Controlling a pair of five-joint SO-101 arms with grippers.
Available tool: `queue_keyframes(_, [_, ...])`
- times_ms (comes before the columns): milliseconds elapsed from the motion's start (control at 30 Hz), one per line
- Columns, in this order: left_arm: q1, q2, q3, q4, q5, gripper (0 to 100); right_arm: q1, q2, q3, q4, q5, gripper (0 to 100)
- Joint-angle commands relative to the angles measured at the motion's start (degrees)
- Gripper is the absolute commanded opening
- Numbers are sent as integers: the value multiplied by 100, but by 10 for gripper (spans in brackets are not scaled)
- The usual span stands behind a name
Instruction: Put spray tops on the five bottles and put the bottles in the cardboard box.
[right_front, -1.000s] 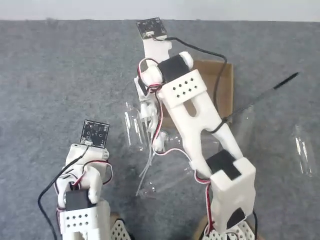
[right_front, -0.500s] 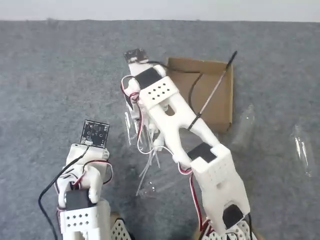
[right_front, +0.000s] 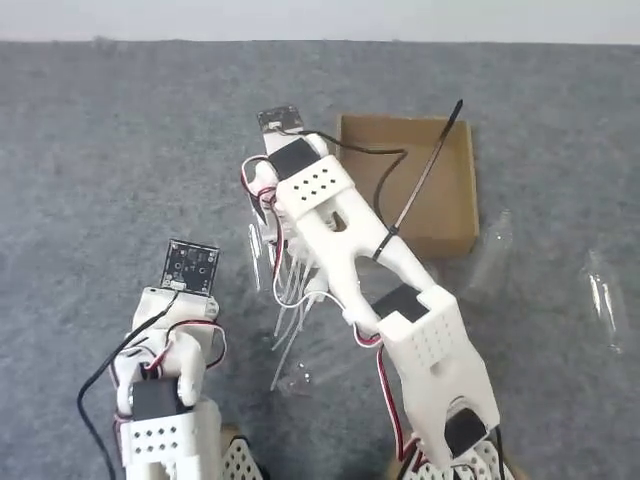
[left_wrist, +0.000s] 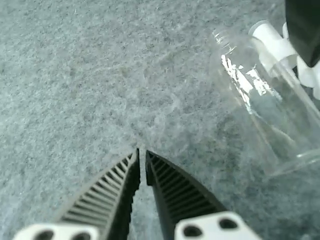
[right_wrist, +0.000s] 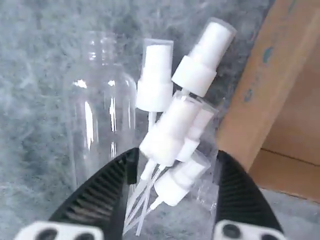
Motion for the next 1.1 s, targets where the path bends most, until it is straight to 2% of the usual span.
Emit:
queue_keyframes(0, [-35, -97, -48, 26, 53, 12, 31, -347, -88, 110, -44, 210])
queue_keyframes(167, [-26, -97, -48, 26, 53, 12, 198, -1015, -79, 277, 18, 187])
queue_keyframes(367, [-26, -97, -48, 18, 53, 12, 207, -1780, -79, 532, 1011, 43])
queue_keyframes(567, [-35, -97, -48, 9, 44, 12, 251, -2360, -79, 1051, 1820, 34])
queue_keyframes(633, [-35, -97, -48, 18, -167, 12, 356, -2598, -44, 1095, 1978, 34])
queue_keyframes(700, [-35, -97, -48, 26, -422, 12, 567, -2844, -44, 1095, 2031, 34])
queue_keyframes(833, [-35, -97, -136, 9, -484, 12, 1191, -3389, 97, 1112, 2075, 34])
queue_keyframes(1067, [18, -26, -1262, 281, -448, 13, 2422, -4664, 1591, 1086, 3297, 35])
